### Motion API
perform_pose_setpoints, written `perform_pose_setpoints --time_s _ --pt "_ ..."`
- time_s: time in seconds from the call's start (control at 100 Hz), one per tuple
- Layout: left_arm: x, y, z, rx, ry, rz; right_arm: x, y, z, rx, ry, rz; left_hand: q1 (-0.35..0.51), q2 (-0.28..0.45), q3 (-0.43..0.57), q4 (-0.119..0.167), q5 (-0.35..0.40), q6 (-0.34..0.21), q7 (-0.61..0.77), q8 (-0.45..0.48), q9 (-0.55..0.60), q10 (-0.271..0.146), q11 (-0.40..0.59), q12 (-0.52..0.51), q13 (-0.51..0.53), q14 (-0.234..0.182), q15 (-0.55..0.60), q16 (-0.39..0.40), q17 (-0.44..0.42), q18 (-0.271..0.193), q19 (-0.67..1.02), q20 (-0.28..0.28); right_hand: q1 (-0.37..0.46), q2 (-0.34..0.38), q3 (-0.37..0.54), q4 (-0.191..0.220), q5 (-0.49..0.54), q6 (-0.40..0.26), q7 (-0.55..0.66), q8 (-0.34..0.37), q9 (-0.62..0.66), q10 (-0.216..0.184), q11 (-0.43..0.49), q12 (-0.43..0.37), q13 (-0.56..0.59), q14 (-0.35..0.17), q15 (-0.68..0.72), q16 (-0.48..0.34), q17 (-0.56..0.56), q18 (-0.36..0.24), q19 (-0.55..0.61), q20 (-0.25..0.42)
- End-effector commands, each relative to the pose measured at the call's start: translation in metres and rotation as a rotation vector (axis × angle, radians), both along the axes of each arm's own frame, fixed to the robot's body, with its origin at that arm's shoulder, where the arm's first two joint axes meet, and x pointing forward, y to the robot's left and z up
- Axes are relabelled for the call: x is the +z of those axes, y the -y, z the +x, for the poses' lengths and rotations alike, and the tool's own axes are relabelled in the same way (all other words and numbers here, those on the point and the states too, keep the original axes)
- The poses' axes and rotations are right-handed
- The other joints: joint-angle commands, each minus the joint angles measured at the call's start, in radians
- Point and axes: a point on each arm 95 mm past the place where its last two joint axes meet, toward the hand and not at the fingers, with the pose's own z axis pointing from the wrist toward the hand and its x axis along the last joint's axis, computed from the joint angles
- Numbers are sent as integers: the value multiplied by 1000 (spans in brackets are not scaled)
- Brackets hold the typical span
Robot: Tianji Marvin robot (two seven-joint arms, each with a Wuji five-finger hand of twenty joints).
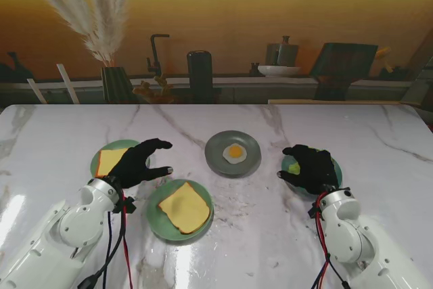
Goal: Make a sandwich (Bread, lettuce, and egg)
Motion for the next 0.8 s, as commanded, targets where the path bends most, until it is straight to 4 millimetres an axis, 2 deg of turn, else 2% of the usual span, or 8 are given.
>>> perform_pose_setpoints --time_s 0.0,0.16,0.37,0.79 --pt "-6 -4 -2 19 -16 11 9 10 10 -22 18 -25 -8 18 -24 -60 5 -24 -7 -4 2 -3 -10 -15 9 -25 -8 -6 1 -7 10 -3 29 -32 -4 9 -35 20 -21 -2 -19 4 -17 6 7 1 -14 -4 -9 13 -8 2" --pt "-9 -6 -5 33 -16 14 8 31 20 -69 -5 -170 -8 24 -34 -59 3 -28 -5 3 1 -4 -10 -12 11 -26 -5 -2 -3 3 23 3 30 -69 11 4 -51 40 -46 -14 -58 14 -5 15 -24 4 -13 -3 -25 16 -19 -2" --pt "-9 -4 -6 45 -19 10 -5 49 32 -151 -63 -265 -6 32 -46 -57 4 -30 -5 9 3 -3 -8 -8 14 -26 -2 4 -6 9 37 12 30 -98 24 0 -97 71 -85 -27 -152 22 25 45 -103 -3 10 13 -68 11 -36 3" --pt "-9 -3 -6 54 -27 10 -28 56 61 -252 -164 -275 10 52 -59 -55 11 -27 -3 18 11 -1 -3 -1 21 -22 5 14 -8 14 54 27 32 -106 27 -1 -125 117 -121 -35 -212 25 73 88 -152 -7 57 40 -92 1 -36 20"
